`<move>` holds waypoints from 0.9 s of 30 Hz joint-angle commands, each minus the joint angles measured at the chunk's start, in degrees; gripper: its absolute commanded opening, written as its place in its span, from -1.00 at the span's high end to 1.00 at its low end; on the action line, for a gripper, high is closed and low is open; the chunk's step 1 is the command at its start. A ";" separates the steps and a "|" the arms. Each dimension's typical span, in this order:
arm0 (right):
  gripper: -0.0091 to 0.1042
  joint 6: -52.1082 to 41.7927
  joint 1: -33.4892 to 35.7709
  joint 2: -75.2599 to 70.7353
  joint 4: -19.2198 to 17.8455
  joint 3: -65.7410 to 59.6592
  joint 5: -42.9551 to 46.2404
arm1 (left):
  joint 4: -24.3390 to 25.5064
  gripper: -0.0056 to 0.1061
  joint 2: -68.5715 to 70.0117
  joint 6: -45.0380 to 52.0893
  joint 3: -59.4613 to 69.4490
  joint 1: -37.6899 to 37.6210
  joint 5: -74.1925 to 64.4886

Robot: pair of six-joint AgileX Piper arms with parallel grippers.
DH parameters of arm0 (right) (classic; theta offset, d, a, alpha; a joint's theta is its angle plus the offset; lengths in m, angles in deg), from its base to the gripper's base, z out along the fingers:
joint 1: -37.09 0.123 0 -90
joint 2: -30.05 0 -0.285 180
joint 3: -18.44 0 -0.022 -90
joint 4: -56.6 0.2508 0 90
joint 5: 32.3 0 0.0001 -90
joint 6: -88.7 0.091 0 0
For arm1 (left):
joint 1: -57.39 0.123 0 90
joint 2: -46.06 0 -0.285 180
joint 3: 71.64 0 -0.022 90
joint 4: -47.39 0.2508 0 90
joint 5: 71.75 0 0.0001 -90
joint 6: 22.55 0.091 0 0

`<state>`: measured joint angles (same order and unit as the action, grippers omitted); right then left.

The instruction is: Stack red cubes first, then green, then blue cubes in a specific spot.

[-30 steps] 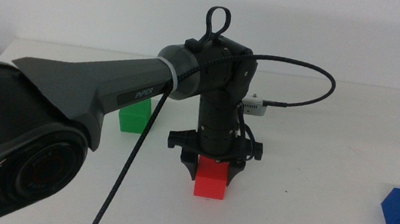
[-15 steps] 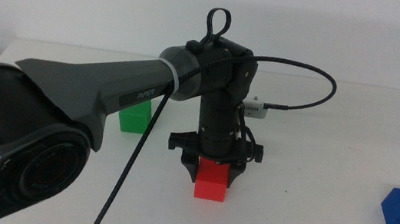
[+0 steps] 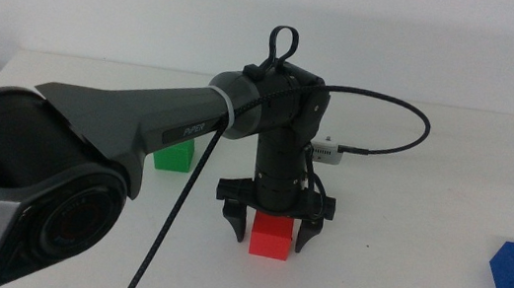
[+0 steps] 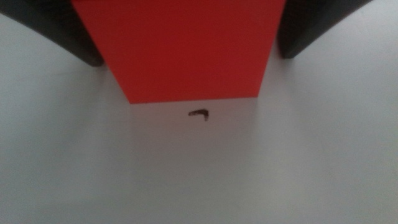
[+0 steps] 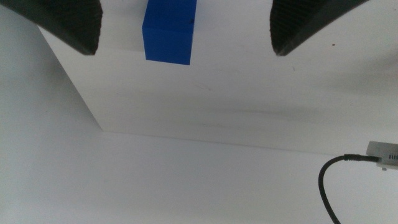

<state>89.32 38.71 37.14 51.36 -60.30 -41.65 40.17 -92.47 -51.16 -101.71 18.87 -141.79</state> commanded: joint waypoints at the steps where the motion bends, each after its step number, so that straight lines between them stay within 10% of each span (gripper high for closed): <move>1: -0.83 -0.30 -0.19 -0.86 -0.73 0.57 4.50 | -0.37 -0.78 4.42 -0.08 -1.21 -0.22 -1.58; 20: -0.83 -0.30 -0.19 -0.86 -0.73 0.57 4.50 | 3.36 -0.78 20.49 0.54 -1.21 3.31 -5.17; 27: -0.83 -0.30 -0.19 -0.86 -0.73 0.57 4.44 | 11.98 -0.78 28.22 1.42 -1.21 5.80 -5.23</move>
<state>89.32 38.71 37.14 51.36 -60.30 -41.65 49.65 -68.74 -49.64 -101.46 23.92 -142.82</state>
